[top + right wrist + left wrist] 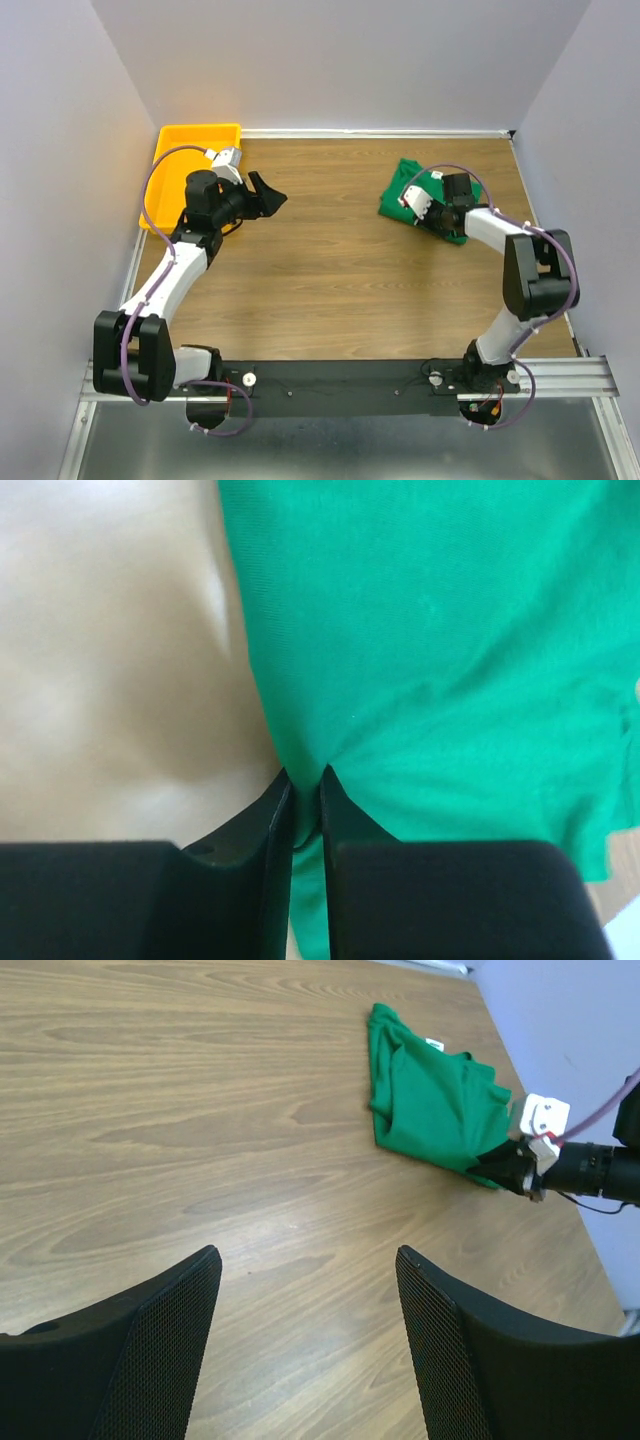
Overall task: Fold and stack the t-shirts
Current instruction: Fold the tshirt
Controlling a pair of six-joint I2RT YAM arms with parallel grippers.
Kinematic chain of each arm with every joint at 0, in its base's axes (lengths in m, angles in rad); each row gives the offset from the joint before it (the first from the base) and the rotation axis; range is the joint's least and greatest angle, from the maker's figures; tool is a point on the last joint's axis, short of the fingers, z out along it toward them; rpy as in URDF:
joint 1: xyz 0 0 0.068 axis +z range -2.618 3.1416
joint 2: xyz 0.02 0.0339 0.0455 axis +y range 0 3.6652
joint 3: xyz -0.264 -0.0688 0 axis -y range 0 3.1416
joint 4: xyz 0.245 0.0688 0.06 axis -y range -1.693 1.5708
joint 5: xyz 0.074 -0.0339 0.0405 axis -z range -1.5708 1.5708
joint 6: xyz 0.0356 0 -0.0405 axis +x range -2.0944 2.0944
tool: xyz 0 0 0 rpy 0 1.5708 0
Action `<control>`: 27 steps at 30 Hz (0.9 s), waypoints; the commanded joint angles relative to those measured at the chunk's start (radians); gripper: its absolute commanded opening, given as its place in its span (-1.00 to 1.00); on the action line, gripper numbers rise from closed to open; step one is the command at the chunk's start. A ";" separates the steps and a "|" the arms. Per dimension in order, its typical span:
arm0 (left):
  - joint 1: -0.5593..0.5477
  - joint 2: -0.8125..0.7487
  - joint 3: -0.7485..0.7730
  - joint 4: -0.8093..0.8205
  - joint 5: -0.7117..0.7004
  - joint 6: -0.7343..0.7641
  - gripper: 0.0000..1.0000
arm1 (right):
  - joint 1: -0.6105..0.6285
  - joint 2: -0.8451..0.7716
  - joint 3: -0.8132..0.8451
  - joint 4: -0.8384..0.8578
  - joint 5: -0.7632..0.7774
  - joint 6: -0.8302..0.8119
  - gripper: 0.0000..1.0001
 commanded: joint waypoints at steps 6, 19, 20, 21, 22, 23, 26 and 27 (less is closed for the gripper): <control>-0.081 0.003 0.021 -0.043 0.184 0.121 0.55 | 0.142 -0.486 -0.294 -0.435 -0.355 -0.361 -0.59; -0.322 0.210 0.152 -0.287 0.012 0.328 0.52 | 0.221 -0.798 -0.270 -0.614 -0.372 -0.217 0.65; -0.333 0.230 0.168 -0.289 0.001 0.336 0.51 | 0.213 -0.765 -0.234 -0.606 -0.368 -0.143 0.65; -0.349 0.274 0.198 -0.287 -0.013 0.339 0.51 | 0.164 -0.729 -0.206 -0.597 -0.377 -0.013 0.65; -0.357 0.301 0.218 -0.289 -0.013 0.339 0.50 | 0.117 -0.690 -0.180 -0.591 -0.397 0.055 0.64; -0.365 0.331 0.241 -0.292 -0.010 0.339 0.48 | 0.059 -0.584 -0.152 -0.585 -0.429 0.117 0.63; -0.391 0.442 0.336 -0.307 -0.004 0.319 0.39 | -0.176 -0.367 -0.049 -0.586 -0.597 0.322 0.46; -0.396 0.480 0.353 -0.306 0.001 0.306 0.36 | -0.219 -0.320 0.001 -0.583 -0.610 0.408 0.38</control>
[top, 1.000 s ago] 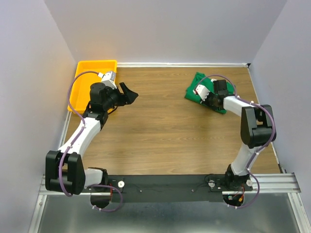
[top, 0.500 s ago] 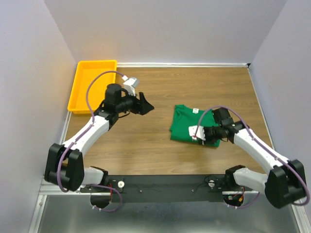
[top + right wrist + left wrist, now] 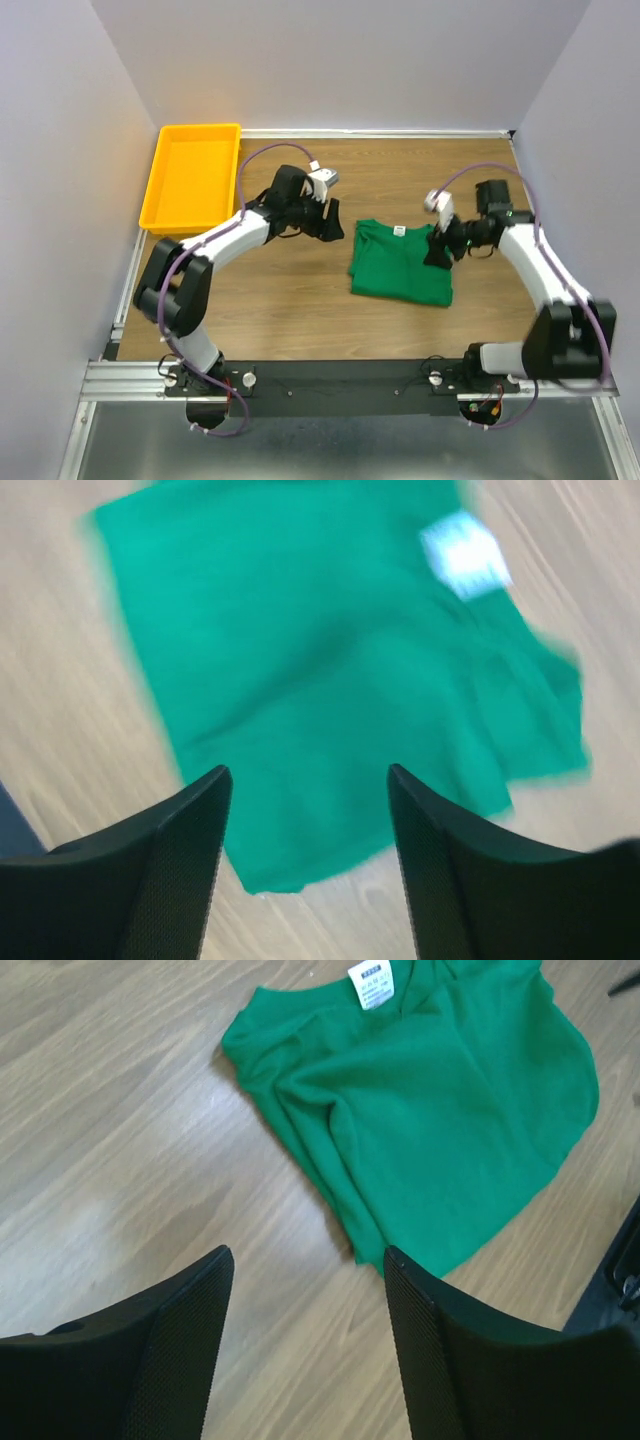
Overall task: Fold and stack the t-shirts
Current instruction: Fold the tshirt
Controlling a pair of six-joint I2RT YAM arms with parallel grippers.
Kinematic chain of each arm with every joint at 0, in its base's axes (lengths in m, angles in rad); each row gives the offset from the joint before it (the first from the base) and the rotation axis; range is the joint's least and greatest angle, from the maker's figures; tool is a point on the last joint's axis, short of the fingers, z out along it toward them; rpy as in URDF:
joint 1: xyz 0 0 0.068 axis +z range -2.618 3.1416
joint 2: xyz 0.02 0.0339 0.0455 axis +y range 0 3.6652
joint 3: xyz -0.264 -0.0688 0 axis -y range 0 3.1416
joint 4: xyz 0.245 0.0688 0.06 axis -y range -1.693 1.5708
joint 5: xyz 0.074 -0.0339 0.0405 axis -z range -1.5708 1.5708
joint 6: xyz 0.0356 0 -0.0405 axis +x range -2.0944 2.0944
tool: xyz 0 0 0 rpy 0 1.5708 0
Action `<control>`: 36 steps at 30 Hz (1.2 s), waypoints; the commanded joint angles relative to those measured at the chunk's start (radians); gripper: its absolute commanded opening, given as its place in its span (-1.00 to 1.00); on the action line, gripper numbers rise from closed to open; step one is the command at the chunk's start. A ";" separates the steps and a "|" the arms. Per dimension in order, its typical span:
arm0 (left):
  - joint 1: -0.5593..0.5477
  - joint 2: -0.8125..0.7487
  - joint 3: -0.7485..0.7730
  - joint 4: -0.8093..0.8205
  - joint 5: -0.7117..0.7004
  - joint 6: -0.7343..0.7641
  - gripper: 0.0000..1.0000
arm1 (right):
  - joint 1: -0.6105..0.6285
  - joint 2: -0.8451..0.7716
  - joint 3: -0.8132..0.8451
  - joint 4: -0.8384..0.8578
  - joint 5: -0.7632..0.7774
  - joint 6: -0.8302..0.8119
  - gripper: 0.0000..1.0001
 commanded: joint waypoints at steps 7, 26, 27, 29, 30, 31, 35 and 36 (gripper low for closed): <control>-0.081 0.219 0.188 0.019 0.009 -0.087 0.09 | -0.302 0.288 0.133 0.087 -0.099 0.562 0.25; -0.104 0.380 0.291 0.053 0.052 -0.159 -0.04 | -0.352 0.477 0.159 0.206 -0.022 0.642 0.14; -0.104 0.395 0.302 0.051 0.046 -0.163 -0.04 | -0.352 0.477 0.159 0.211 -0.027 0.645 0.13; -0.105 0.411 0.317 0.039 0.040 -0.168 -0.05 | -0.352 0.477 0.159 0.213 -0.029 0.648 0.13; -0.105 0.429 0.326 0.033 0.031 -0.171 -0.08 | -0.352 0.477 0.159 0.216 -0.036 0.648 0.13; -0.105 0.437 0.341 0.018 0.020 -0.171 -0.09 | -0.352 0.477 0.160 0.216 -0.036 0.650 0.13; -0.105 0.464 0.368 -0.009 -0.018 -0.173 -0.10 | -0.352 0.478 0.159 0.219 -0.041 0.648 0.13; -0.104 0.474 0.371 -0.012 -0.024 -0.174 -0.10 | -0.352 0.478 0.159 0.222 -0.044 0.648 0.13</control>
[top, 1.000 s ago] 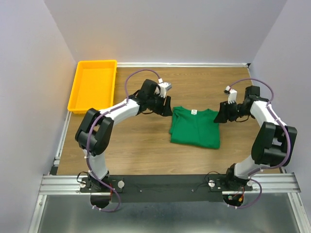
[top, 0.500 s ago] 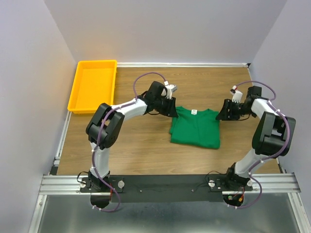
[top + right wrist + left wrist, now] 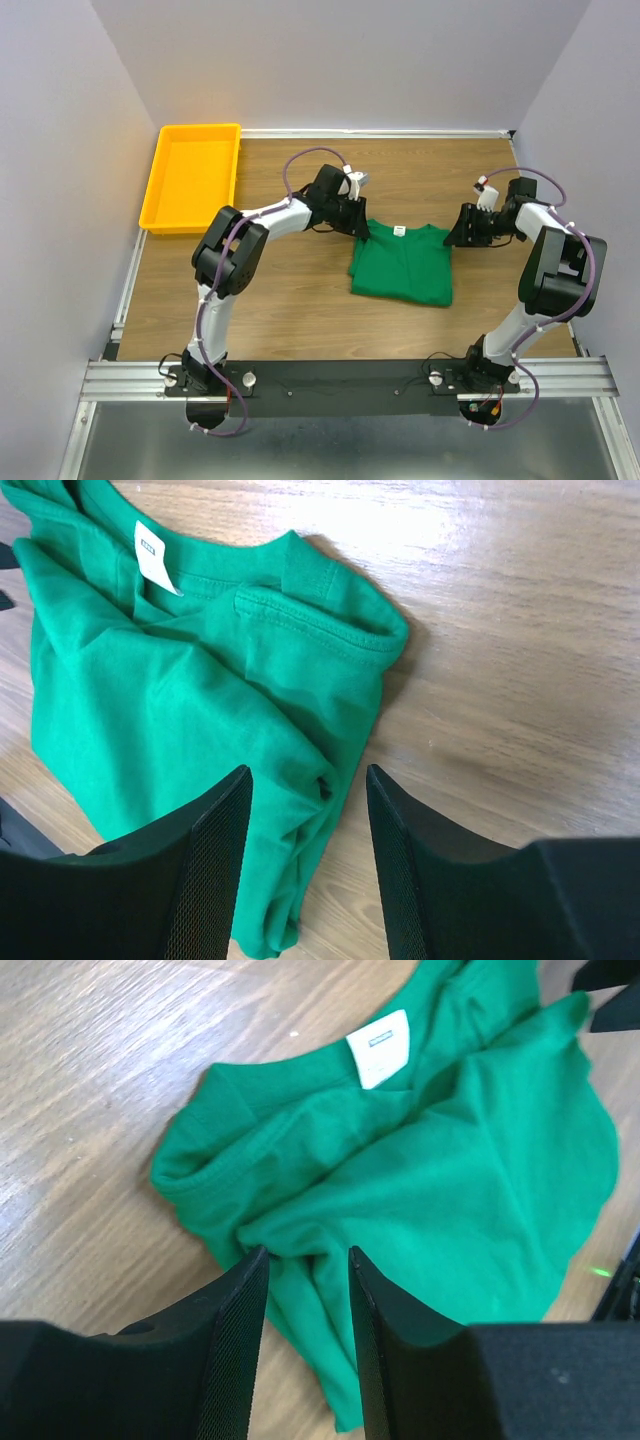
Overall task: Fold and stack the t-shirts
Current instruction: Fold the tshirt
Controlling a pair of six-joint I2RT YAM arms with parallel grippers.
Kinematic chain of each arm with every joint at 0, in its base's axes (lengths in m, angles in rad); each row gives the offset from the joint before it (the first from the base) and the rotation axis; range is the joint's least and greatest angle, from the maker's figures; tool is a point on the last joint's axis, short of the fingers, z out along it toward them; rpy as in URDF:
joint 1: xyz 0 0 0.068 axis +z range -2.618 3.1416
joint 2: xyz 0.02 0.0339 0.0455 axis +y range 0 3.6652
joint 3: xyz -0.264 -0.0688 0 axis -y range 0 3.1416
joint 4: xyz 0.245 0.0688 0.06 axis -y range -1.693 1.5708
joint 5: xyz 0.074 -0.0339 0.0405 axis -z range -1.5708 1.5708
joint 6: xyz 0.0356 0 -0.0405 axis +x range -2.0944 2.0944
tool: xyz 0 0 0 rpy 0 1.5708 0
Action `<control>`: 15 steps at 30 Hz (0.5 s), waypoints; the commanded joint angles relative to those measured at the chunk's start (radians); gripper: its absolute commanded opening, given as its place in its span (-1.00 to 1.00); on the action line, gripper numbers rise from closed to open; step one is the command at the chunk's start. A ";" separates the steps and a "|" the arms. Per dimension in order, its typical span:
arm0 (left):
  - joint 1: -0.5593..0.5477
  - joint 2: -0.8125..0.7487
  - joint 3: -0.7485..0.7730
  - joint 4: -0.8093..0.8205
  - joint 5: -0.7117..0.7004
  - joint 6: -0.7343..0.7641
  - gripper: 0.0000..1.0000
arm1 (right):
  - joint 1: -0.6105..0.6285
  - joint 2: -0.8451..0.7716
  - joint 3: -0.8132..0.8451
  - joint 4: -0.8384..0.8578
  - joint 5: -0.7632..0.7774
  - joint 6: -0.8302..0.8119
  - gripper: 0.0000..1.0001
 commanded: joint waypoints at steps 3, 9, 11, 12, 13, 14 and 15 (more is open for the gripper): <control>-0.008 0.052 0.055 -0.048 -0.034 -0.014 -0.14 | -0.002 0.022 0.029 0.026 -0.017 0.014 0.12; -0.008 0.081 0.090 -0.050 -0.021 -0.025 -0.51 | -0.001 0.037 0.035 0.028 -0.022 0.014 0.04; -0.008 0.080 0.095 -0.044 -0.014 -0.028 -0.67 | -0.001 0.042 0.035 0.028 -0.022 0.014 0.01; -0.008 0.078 0.092 -0.042 -0.016 -0.030 -0.93 | -0.001 0.043 0.035 0.031 -0.022 0.012 0.00; -0.008 0.075 0.092 -0.039 -0.010 -0.028 -1.00 | -0.001 0.048 0.035 0.031 -0.022 0.015 -0.02; -0.007 0.072 0.092 -0.036 -0.010 -0.030 -1.00 | -0.001 0.048 0.037 0.031 -0.023 0.015 -0.03; -0.007 0.068 0.090 -0.033 -0.010 -0.030 -1.00 | -0.001 0.051 0.040 0.032 -0.026 0.018 -0.06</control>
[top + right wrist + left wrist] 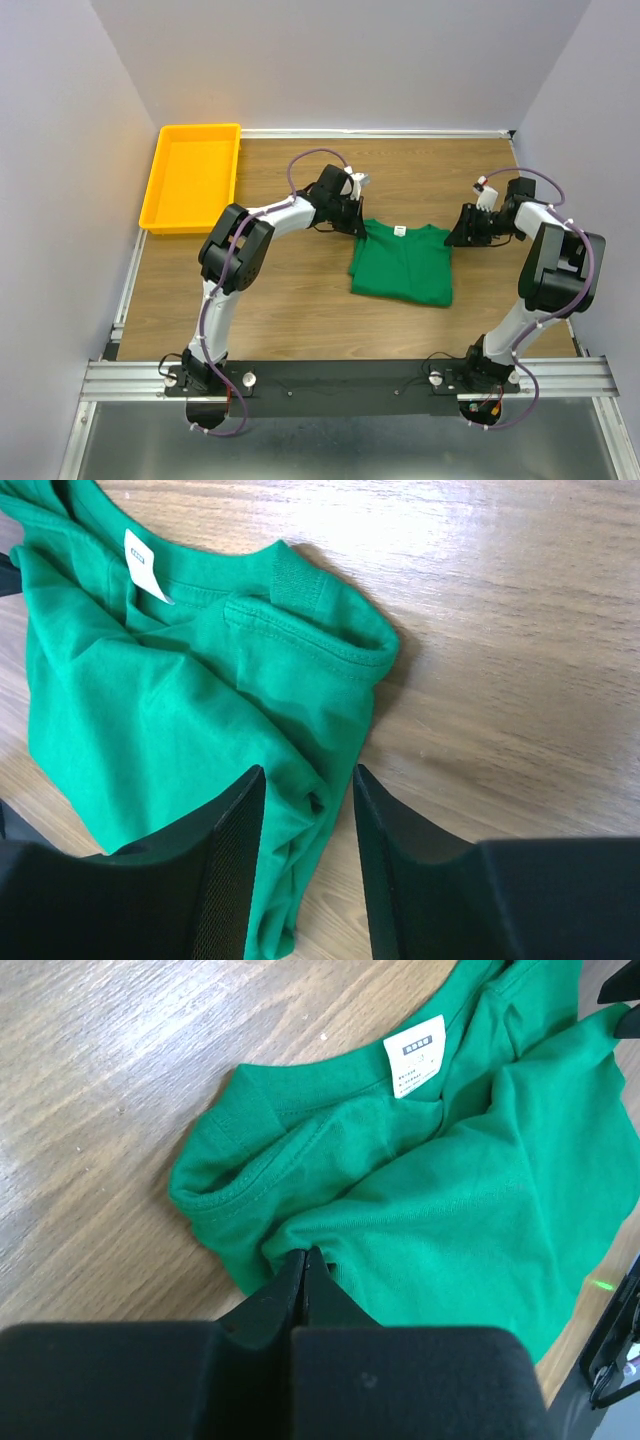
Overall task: Fold and stack the t-shirts
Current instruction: Fold the tshirt
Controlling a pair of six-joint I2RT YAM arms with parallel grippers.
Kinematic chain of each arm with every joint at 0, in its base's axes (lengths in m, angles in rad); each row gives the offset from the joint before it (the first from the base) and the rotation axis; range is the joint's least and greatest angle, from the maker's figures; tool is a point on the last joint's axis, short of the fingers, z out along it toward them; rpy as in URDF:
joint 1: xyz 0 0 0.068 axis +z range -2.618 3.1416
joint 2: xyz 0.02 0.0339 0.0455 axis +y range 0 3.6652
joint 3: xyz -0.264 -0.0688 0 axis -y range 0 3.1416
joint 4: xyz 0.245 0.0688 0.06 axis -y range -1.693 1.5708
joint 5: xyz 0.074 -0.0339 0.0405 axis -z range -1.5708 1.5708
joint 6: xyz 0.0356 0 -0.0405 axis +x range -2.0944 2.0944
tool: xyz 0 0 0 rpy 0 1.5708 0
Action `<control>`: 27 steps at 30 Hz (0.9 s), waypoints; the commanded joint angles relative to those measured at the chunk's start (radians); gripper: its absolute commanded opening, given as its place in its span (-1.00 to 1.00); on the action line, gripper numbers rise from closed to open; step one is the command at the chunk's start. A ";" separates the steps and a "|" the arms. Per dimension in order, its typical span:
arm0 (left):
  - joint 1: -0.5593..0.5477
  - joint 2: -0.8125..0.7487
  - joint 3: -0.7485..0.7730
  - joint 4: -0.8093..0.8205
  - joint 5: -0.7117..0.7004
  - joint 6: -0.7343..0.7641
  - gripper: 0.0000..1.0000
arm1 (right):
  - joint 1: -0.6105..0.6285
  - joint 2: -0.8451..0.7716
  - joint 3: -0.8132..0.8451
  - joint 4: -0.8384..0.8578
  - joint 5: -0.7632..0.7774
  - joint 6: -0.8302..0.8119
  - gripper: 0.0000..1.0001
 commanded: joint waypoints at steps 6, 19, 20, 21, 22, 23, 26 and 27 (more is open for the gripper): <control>-0.007 -0.074 -0.024 0.062 0.027 -0.011 -1.00 | -0.001 0.033 0.039 0.030 -0.036 0.028 -0.11; -0.005 -0.105 -0.072 0.097 0.059 -0.019 -1.00 | 0.009 0.026 0.019 0.028 -0.042 0.052 -0.18; -0.004 -0.106 -0.073 0.097 0.059 -0.019 -1.00 | 0.009 0.024 0.019 0.028 -0.041 0.054 -0.18; -0.002 -0.108 -0.077 0.097 0.056 -0.019 -1.00 | 0.009 0.021 0.018 0.027 -0.039 0.054 -0.19; -0.001 -0.113 -0.078 0.099 0.051 -0.020 -1.00 | 0.009 0.016 0.015 0.025 -0.033 0.049 -0.19; 0.001 -0.116 -0.086 0.102 0.051 -0.020 -1.00 | 0.009 0.009 0.013 0.025 -0.031 0.046 -0.24; 0.010 -0.123 -0.104 0.117 0.050 -0.028 -1.00 | 0.009 0.009 0.015 0.016 -0.033 0.045 -0.41; 0.012 -0.125 -0.107 0.117 0.050 -0.030 -1.00 | 0.009 0.009 0.015 0.016 -0.031 0.042 -0.45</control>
